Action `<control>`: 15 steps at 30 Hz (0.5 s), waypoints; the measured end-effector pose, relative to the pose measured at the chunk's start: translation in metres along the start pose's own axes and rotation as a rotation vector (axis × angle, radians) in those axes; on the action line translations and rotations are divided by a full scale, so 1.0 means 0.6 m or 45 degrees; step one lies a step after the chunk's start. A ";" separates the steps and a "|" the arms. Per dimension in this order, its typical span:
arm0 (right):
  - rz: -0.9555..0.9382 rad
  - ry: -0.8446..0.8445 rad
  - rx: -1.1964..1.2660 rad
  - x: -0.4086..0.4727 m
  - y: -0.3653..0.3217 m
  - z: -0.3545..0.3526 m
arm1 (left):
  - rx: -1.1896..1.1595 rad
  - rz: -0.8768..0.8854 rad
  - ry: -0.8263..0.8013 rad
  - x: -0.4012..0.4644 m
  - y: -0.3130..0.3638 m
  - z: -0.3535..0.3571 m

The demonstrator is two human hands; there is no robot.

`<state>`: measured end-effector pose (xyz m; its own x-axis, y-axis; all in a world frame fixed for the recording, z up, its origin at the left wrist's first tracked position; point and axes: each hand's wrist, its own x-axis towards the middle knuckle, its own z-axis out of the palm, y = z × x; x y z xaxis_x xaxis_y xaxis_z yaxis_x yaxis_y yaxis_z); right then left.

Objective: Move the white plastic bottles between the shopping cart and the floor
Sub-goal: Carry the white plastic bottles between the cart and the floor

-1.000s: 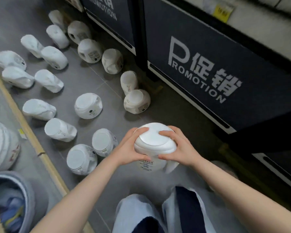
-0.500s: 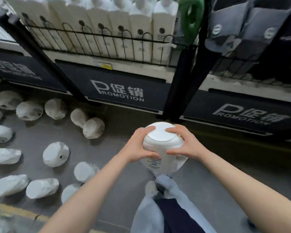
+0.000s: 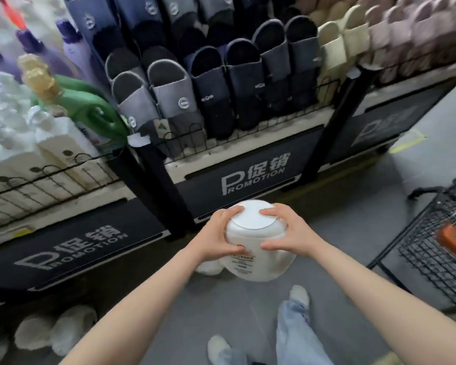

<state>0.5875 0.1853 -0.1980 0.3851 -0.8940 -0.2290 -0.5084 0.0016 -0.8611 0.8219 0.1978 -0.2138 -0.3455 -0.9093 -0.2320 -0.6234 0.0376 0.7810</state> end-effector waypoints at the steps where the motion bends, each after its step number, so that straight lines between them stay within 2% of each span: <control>1: 0.018 0.046 0.017 -0.004 0.015 -0.031 | 0.015 0.028 -0.030 0.031 0.023 0.011; 7: 0.093 0.217 0.087 -0.014 0.107 -0.230 | 0.060 0.178 -0.153 0.220 0.161 0.091; 15: 0.176 0.560 0.141 -0.039 0.220 -0.514 | 0.132 0.454 -0.321 0.497 0.376 0.204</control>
<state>0.2741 0.0681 -0.1663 -0.0554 -0.9869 -0.1517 -0.4374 0.1605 -0.8848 0.4925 -0.0141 -0.1776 -0.7037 -0.7030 -0.1033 -0.4972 0.3833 0.7784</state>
